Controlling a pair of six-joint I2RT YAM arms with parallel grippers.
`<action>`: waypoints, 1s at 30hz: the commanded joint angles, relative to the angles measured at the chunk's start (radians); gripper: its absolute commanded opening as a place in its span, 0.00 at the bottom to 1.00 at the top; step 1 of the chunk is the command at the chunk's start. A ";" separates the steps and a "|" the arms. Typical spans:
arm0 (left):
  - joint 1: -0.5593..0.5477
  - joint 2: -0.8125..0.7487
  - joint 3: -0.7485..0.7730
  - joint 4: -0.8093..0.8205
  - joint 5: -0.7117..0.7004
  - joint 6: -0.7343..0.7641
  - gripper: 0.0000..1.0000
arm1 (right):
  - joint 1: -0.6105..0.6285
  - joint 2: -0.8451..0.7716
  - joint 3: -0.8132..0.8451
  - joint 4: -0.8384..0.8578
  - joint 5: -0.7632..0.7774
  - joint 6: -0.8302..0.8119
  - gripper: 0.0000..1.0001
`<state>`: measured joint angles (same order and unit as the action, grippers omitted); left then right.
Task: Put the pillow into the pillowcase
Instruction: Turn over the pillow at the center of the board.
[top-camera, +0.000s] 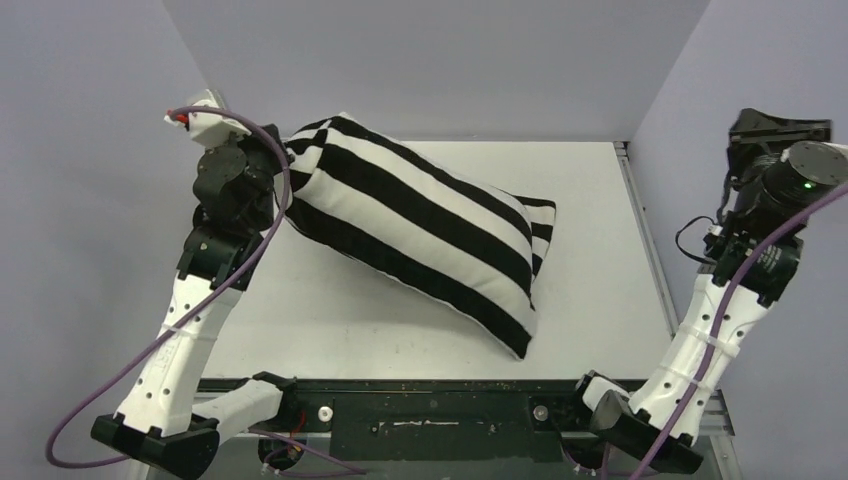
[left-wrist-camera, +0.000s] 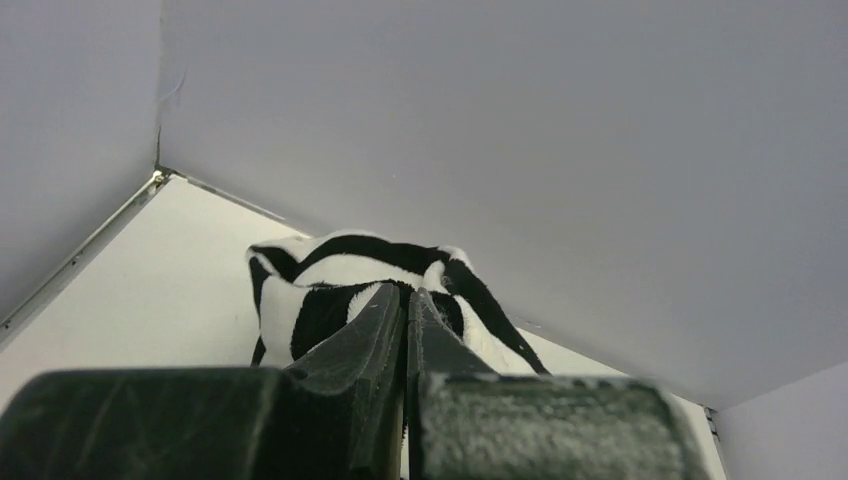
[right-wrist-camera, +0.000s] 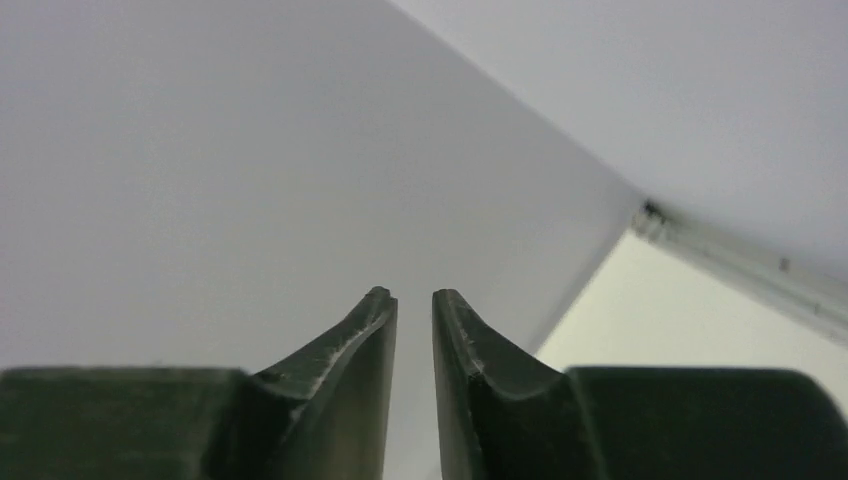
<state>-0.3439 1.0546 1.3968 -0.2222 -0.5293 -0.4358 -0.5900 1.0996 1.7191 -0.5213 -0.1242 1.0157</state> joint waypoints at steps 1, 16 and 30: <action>0.000 -0.002 0.002 0.128 0.028 -0.027 0.00 | 0.135 0.004 -0.247 -0.092 -0.056 0.021 0.31; 0.001 -0.036 -0.129 0.124 0.004 -0.017 0.00 | 0.656 -0.067 -0.980 -0.219 -0.073 0.275 0.75; 0.000 -0.055 -0.150 0.109 -0.002 -0.014 0.00 | 0.879 -0.212 -1.229 0.040 0.016 0.488 0.88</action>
<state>-0.3431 1.0302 1.2350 -0.2279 -0.5453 -0.4404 0.2020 0.8955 0.5056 -0.6708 -0.1528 1.4689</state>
